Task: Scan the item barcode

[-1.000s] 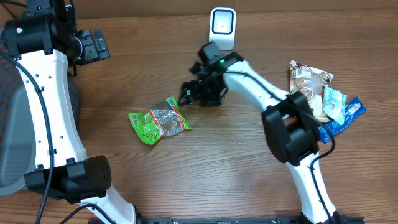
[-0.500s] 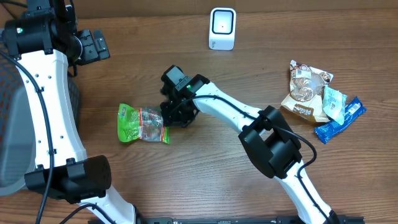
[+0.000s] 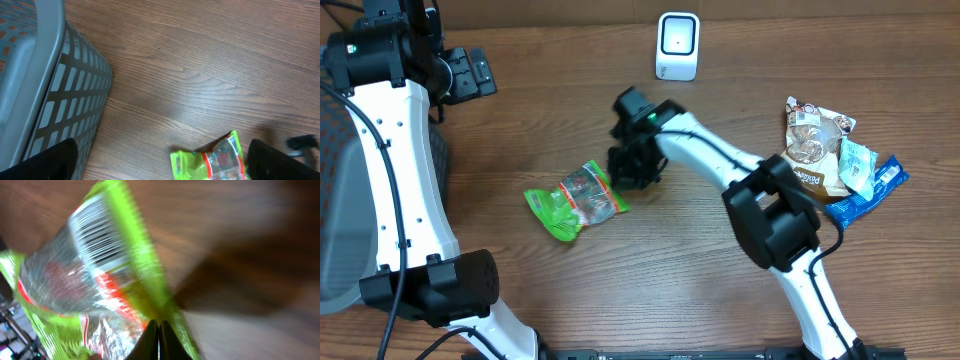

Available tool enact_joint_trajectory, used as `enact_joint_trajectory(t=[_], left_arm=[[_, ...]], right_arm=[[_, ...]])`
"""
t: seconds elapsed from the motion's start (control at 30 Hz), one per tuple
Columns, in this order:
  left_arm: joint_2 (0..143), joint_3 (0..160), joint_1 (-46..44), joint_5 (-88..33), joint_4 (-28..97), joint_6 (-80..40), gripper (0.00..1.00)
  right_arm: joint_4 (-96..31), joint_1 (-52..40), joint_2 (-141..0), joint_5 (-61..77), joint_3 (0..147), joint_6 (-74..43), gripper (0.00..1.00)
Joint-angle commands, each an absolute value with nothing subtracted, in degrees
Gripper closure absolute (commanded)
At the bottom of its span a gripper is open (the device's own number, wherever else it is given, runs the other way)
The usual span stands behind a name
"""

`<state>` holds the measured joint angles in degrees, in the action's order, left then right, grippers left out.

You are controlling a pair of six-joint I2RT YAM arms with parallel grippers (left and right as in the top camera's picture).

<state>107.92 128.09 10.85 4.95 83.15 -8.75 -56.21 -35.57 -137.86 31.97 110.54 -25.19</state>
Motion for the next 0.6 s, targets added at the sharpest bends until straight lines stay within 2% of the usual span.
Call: enact_joint_trajectory(t=[0.0,0.27,0.3,0.33,0.4,0.47,0.57], left_arm=[[108.49,128.4,10.44,4.86,83.13,-7.68,0.0],[108.49,128.4,10.44,4.84,83.13,-7.68,0.0],[108.49,128.4,10.44,4.86,83.13,-7.68,0.0],[108.49,128.4,10.44,4.84,83.13,-7.68,0.0],[108.49,128.4,10.44,4.84,83.13,-7.68,0.0],[108.49,128.4,10.44,4.86,83.13,-7.68,0.0],[108.49,128.4,10.44,4.84,83.13,-7.68,0.0]], right_arm=[[-57.87,-32.53,-136.99,32.53,110.34,-22.0,0.96],[-61.17,-26.79,-135.28,36.6,110.37,-15.7,0.94],[-60.66,-26.41,-134.85,40.1,110.39,-12.84,0.86],[-59.94,-26.28,-134.34,43.55,110.39,-10.13,0.71],[-58.11,-26.3,-133.95,47.11,110.39,-7.27,0.48],[-55.31,-27.33,-133.95,47.37,110.37,-6.96,0.29],[-51.31,-30.04,-133.99,44.71,110.3,-7.01,0.2]])
